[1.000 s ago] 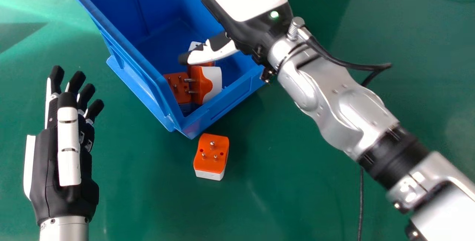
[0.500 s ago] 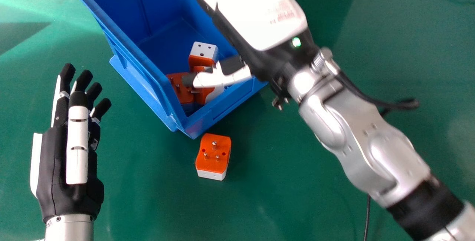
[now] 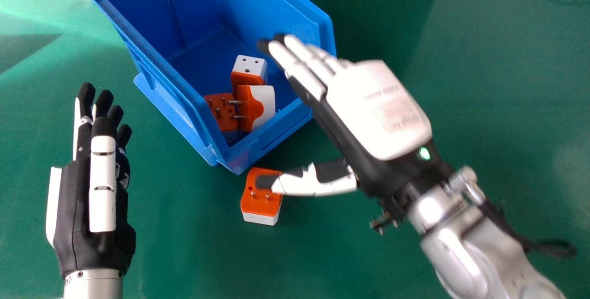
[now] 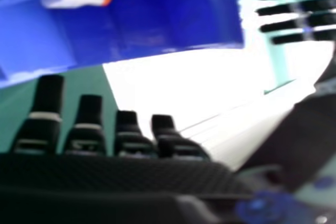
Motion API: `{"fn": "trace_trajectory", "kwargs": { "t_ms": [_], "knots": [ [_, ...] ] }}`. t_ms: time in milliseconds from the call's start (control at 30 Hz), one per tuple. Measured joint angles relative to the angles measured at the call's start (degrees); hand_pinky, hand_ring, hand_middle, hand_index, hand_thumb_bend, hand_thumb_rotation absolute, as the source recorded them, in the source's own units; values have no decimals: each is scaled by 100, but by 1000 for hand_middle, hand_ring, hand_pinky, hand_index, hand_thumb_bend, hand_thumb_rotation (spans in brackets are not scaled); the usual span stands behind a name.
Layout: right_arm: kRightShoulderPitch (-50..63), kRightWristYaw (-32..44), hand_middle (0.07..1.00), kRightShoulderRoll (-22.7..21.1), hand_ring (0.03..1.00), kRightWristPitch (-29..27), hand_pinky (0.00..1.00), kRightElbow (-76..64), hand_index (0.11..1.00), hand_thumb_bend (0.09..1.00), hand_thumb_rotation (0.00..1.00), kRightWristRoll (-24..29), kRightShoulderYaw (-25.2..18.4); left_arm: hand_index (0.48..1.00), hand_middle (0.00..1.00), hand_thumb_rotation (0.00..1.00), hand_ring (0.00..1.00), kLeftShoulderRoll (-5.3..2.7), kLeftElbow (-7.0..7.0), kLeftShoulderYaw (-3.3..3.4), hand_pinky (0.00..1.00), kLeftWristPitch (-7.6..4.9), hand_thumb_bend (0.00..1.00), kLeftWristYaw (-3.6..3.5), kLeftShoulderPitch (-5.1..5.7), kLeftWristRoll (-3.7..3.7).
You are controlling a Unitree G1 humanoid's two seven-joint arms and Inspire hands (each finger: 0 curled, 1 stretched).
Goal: Pick all objects and put in blue box
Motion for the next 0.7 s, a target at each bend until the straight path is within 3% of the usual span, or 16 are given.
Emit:
{"fn": "trace_trajectory", "kwargs": {
  "t_ms": [467,700],
  "knots": [
    [1830,-710,909,-122,845,-1123,690,-258,906,524,554,2,-176,1000,994,896,993,-2,1,-3,1000,-39,365,-23,92,-24],
    [2130,-695,838,165,783,-1203,652,203,841,546,515,239,-81,1000,990,872,988,-1,-9,1,1000,-37,376,6,152,-48]
  ]
}}
